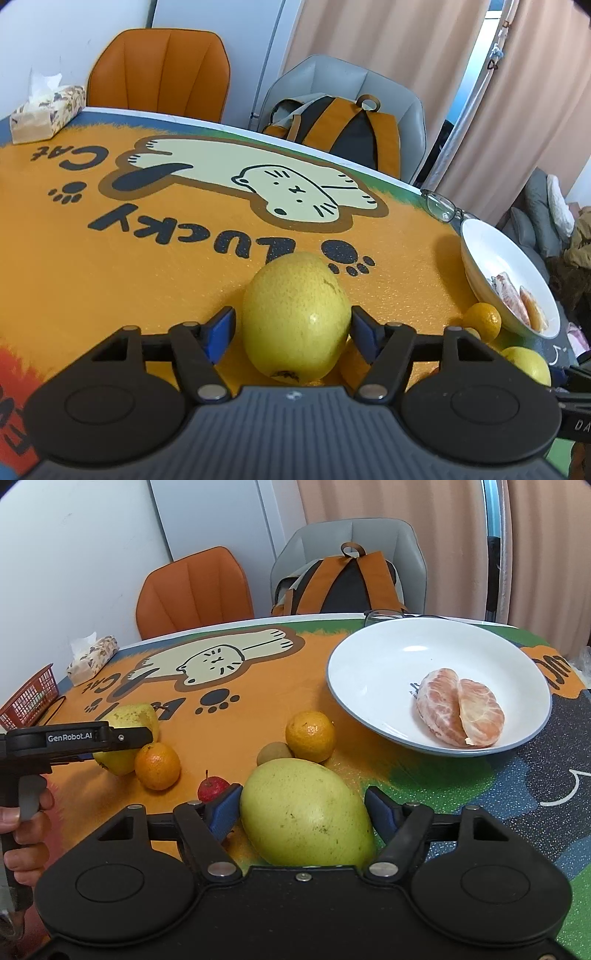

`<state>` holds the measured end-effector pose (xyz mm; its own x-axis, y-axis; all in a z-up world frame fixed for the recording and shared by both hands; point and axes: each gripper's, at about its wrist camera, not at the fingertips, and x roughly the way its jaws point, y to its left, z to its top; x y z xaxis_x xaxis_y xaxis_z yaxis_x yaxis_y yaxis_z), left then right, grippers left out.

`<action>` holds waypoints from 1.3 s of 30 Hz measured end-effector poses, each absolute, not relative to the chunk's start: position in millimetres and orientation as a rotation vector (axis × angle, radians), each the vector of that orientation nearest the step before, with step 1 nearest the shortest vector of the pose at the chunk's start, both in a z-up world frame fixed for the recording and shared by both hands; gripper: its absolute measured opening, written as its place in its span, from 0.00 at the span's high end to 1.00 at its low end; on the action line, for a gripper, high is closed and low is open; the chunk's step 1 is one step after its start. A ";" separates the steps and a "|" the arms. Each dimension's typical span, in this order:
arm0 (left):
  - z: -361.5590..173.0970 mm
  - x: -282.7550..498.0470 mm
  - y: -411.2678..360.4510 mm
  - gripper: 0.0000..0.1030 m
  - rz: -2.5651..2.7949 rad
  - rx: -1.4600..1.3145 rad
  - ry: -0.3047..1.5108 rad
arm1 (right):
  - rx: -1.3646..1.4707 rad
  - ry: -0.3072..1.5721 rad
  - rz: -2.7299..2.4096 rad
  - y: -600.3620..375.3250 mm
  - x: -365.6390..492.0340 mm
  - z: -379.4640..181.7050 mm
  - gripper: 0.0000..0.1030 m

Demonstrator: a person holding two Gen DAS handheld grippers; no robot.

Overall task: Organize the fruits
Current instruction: 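Close the right gripper on the large pear while the left gripper grasps the yellow apple, then carry the pear and the yellow apple toward the white plate with both grippers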

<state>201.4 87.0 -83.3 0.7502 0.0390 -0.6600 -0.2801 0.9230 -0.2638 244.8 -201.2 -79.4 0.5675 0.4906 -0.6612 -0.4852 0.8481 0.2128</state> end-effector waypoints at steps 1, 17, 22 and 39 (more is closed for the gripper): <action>-83.5 201.6 86.9 0.39 0.175 -0.366 0.703 | 0.007 0.780 0.574 -201.7 243.9 -79.3 0.31; -82.9 181.6 86.1 0.42 0.173 -0.376 0.694 | -0.040 0.793 0.555 -200.4 231.4 -84.2 0.33; -81.0 172.6 87.0 0.42 0.185 -0.372 0.690 | -0.020 0.783 0.551 -203.4 227.8 -82.1 0.33; -47.1 151.9 68.6 0.42 0.168 -0.339 0.624 | 0.028 0.702 0.560 -221.3 218.6 -53.8 0.33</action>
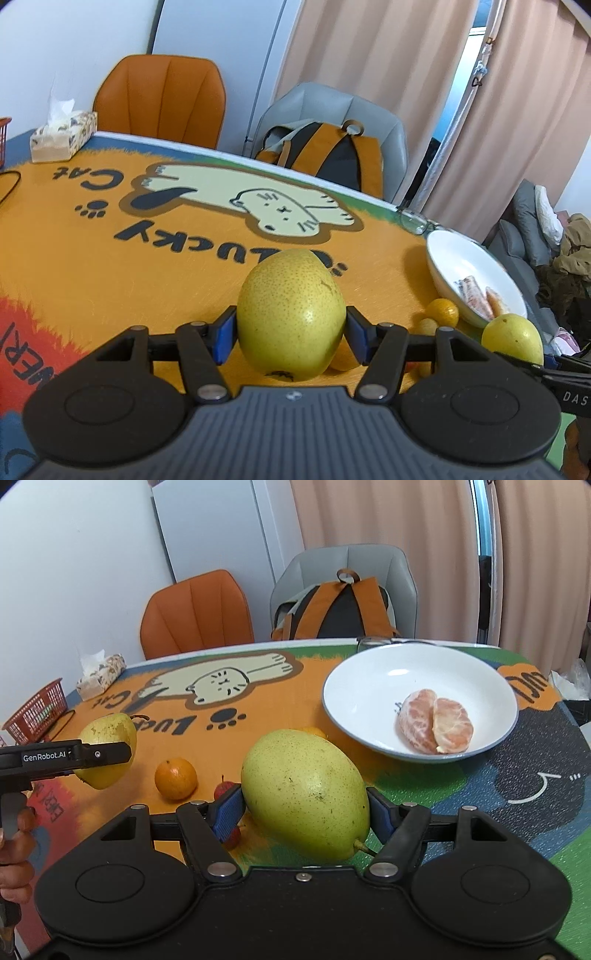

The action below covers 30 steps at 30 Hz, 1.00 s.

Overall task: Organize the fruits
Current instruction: 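Carry the pear and the yellow apple toward the white plate with both grippers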

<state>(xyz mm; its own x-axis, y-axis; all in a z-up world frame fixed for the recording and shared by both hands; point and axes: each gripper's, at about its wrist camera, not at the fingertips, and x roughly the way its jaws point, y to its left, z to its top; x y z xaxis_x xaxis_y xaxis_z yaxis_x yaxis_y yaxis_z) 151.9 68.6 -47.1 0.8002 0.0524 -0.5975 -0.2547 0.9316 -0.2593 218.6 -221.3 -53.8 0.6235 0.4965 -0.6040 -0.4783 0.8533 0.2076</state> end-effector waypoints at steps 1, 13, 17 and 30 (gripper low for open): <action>-44.2 151.2 66.7 0.42 0.165 -0.337 0.619 | 0.030 0.697 0.560 -222.3 218.9 -52.0 0.33; -21.9 151.4 39.2 0.42 0.120 -0.308 0.586 | 0.053 0.649 0.547 -242.5 217.8 -37.9 0.33; -16.6 154.6 29.6 0.42 0.102 -0.299 0.578 | 0.065 0.638 0.531 -252.8 219.9 -36.0 0.33; -9.3 182.6 -4.8 0.42 0.033 -0.277 0.573 | 0.090 0.617 0.465 -282.3 233.1 -34.2 0.34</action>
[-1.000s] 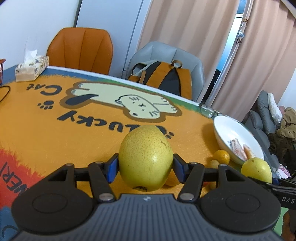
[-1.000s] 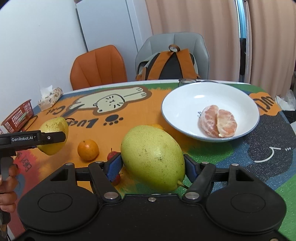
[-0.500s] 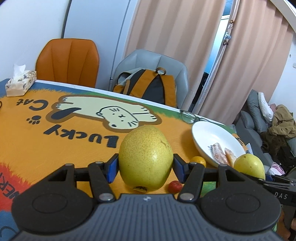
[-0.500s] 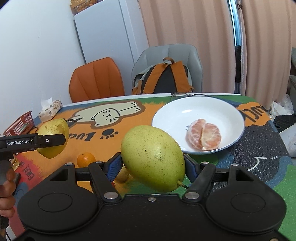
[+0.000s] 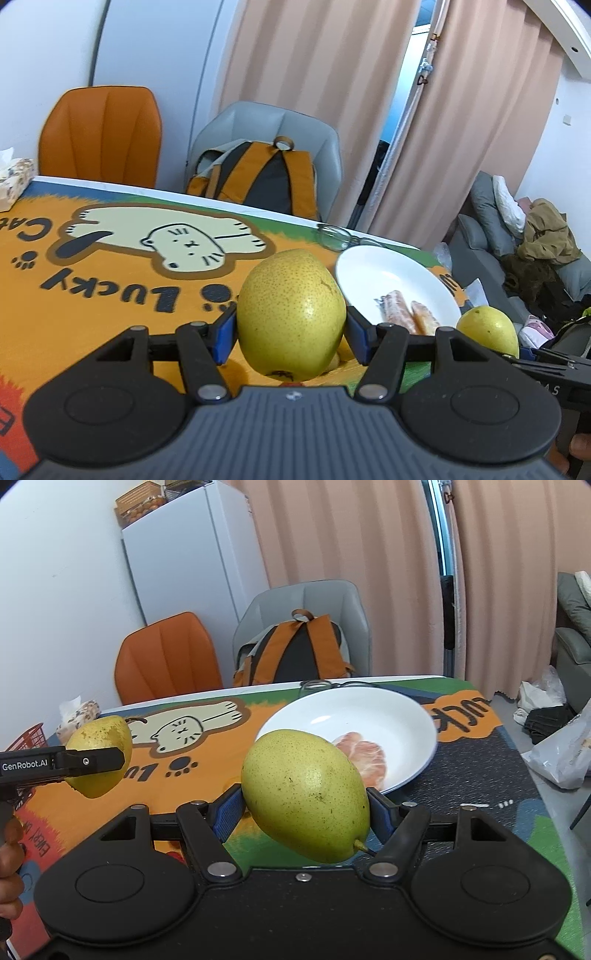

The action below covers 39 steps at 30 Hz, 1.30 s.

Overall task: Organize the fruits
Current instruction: 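Carry the pear and the yellow apple toward the white plate with both grippers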

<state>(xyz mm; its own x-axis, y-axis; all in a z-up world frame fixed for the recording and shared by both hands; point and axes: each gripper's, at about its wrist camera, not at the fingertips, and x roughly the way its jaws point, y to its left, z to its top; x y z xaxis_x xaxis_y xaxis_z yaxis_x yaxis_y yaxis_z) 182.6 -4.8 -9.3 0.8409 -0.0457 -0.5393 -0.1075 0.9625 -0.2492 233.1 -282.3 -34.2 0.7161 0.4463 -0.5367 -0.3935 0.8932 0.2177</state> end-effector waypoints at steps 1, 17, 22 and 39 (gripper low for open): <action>-9.2 185.3 -7.3 0.42 0.029 -0.274 0.574 | 0.090 0.616 0.462 -284.0 235.0 -34.2 0.34; -17.3 239.1 -44.4 0.42 0.002 -0.268 0.619 | 0.123 0.619 0.432 -306.5 279.3 -40.7 0.34; -18.9 258.4 -56.7 0.42 -0.004 -0.255 0.623 | 0.126 0.620 0.425 -311.3 292.0 -44.7 0.34; -42.9 314.6 -95.8 0.42 -0.031 -0.235 0.682 | 0.161 0.658 0.417 -324.6 336.3 -64.7 0.33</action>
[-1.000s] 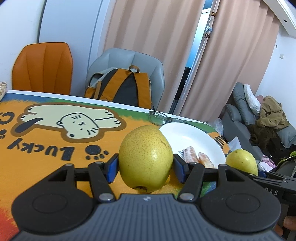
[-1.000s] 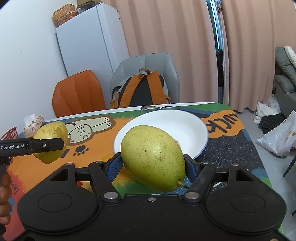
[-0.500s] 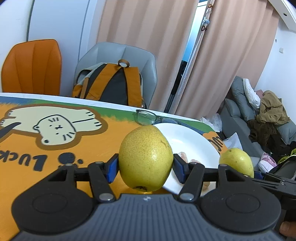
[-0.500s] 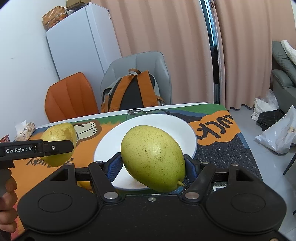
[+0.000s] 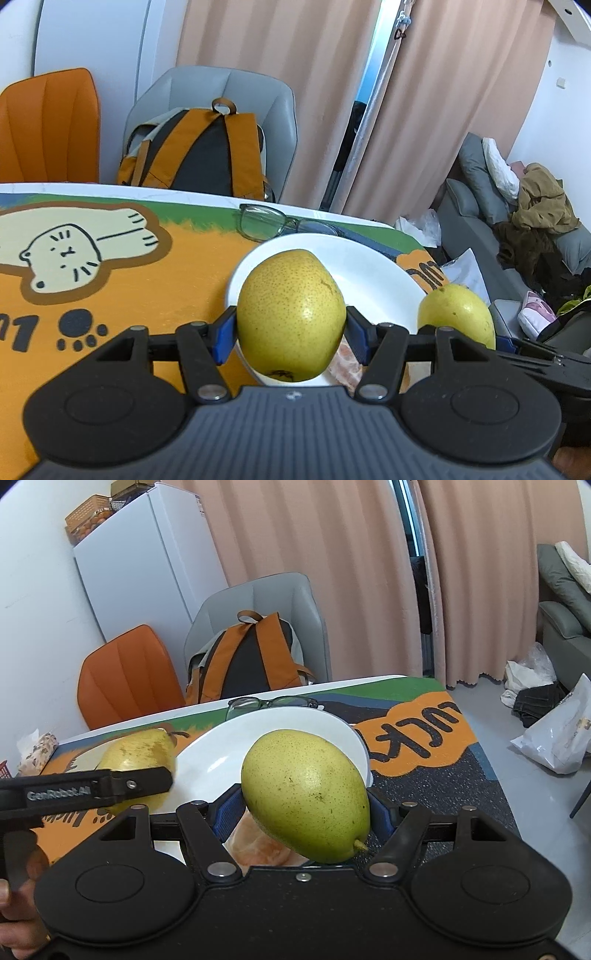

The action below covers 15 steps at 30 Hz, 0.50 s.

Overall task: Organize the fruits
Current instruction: 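Carry the pear and the yellow apple toward the white plate with both grippers, then lower the yellow apple onto the plate with the left gripper while the right gripper releases the pear there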

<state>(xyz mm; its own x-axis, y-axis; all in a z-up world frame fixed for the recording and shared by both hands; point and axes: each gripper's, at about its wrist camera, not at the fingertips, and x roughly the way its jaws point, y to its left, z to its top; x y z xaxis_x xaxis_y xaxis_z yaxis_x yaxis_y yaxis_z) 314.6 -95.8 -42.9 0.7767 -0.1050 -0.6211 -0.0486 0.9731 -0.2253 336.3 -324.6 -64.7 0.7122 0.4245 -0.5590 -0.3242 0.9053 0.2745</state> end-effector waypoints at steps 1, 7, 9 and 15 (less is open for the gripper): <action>-45.2 316.8 -96.9 0.42 -0.031 -0.237 0.688 | 0.157 0.659 0.420 -323.5 338.0 -65.3 0.33; -61.5 327.2 -99.9 0.42 -0.059 -0.246 0.743 | 0.144 0.676 0.415 -318.7 346.2 -72.2 0.33; -63.0 328.3 -101.8 0.42 -0.066 -0.241 0.752 | 0.134 0.675 0.409 -316.7 347.0 -71.9 0.33; -62.6 327.1 -102.7 0.42 -0.069 -0.243 0.762 | 0.138 0.684 0.399 -317.1 350.3 -72.0 0.33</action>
